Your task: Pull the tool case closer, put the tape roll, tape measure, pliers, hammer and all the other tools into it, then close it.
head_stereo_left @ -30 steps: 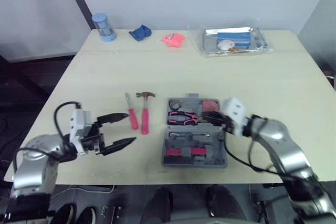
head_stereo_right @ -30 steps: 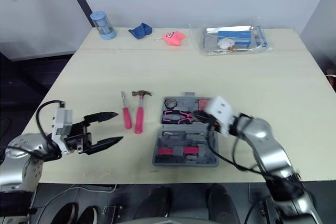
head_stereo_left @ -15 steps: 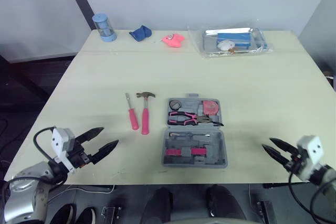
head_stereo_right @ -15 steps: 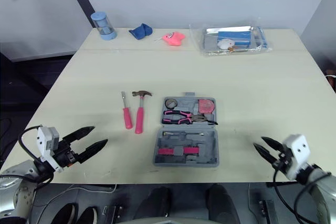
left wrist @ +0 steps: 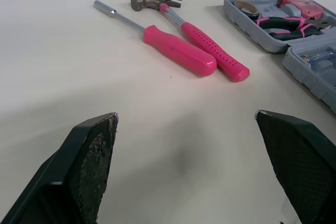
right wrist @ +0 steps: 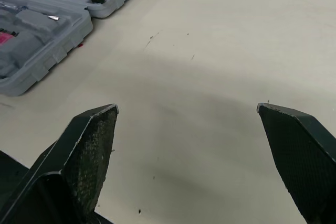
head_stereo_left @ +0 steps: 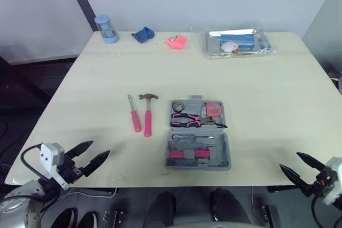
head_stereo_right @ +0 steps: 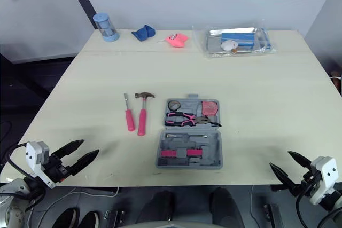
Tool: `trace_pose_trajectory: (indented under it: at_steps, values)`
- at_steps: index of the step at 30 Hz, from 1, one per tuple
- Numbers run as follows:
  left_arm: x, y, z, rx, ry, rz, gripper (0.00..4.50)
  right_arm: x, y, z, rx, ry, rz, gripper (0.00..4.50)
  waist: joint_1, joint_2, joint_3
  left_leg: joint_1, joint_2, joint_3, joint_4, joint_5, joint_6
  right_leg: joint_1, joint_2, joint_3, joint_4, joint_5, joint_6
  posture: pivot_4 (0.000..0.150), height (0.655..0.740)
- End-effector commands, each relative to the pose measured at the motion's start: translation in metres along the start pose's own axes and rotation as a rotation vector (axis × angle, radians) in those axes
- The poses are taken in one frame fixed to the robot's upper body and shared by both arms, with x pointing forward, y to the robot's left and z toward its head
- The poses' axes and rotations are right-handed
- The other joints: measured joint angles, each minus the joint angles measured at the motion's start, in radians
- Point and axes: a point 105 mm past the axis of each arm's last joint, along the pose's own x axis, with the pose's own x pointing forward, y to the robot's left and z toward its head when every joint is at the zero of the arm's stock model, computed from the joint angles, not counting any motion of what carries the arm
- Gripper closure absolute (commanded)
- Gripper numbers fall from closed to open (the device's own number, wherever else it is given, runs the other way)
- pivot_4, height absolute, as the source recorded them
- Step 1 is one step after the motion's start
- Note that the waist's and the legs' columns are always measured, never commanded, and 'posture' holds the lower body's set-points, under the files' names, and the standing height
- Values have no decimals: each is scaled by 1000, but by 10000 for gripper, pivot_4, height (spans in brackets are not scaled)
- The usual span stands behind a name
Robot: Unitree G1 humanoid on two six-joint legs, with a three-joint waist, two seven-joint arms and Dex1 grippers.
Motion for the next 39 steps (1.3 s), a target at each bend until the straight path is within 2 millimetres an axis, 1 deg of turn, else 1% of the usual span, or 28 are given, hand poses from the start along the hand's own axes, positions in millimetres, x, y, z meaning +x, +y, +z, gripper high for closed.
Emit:
trace_pose_trajectory:
  at_steps: [1,7,10,12,16,20,22,26,29,31,35,39]
  values:
    - [-1,-2,10,17,-41,9,0,-5,-5,12,-35,-37,-16,421,0,0,0,0,0,0,0,0,0,0,0,0,0,0,0,1500,7400]
    - [8,-9,20,-11,-94,28,0,1,7,26,-58,-57,68,421,1,0,0,0,0,0,0,0,0,0,0,0,0,0,0,1500,7400]
    - [16,-17,22,-11,-99,40,0,10,12,39,-102,-83,103,421,0,0,0,0,0,0,0,0,0,0,0,0,0,0,0,1500,7400]
    - [24,-18,24,-36,-105,79,0,17,17,46,-123,-93,141,421,1,0,0,0,0,0,0,0,0,0,0,0,0,0,0,1500,7400]
    - [41,-35,25,-75,-92,56,0,28,29,61,-144,-125,223,421,2,0,0,0,0,0,0,0,0,0,0,0,0,0,0,1500,7400]
    - [52,-36,30,-114,-105,100,0,31,40,68,-134,-125,294,421,4,0,-1,0,0,0,0,0,0,0,0,0,0,0,0,1500,7400]
    - [63,-42,33,-140,-114,107,0,32,47,70,-143,-112,345,421,4,0,-1,0,0,0,0,0,0,0,0,0,0,0,0,1500,7400]
    - [87,-48,46,-155,-138,145,0,35,54,78,-173,-108,405,421,7,-1,-1,-1,-1,-1,1,0,0,1,0,0,0,0,1,1500,7400]
    - [102,-62,51,-159,-115,131,0,39,62,88,-175,-129,445,421,4,-1,-1,-1,-1,-1,2,0,0,1,0,0,0,0,1,1500,7400]
    - [111,-65,53,-152,-91,148,0,43,68,94,-177,-148,467,421,3,-1,-1,0,-1,-1,2,0,0,1,0,0,0,0,1,1500,7400]
    - [133,-63,59,-115,-65,240,0,52,74,104,-204,-177,487,421,7,-1,-1,-1,-1,-1,2,0,0,1,0,0,0,0,1,1500,7400]
    - [150,-59,56,-117,-36,324,0,60,74,114,-238,-202,486,421,8,-1,-1,-1,-1,-1,3,0,0,1,0,0,0,1,1,1500,7400]
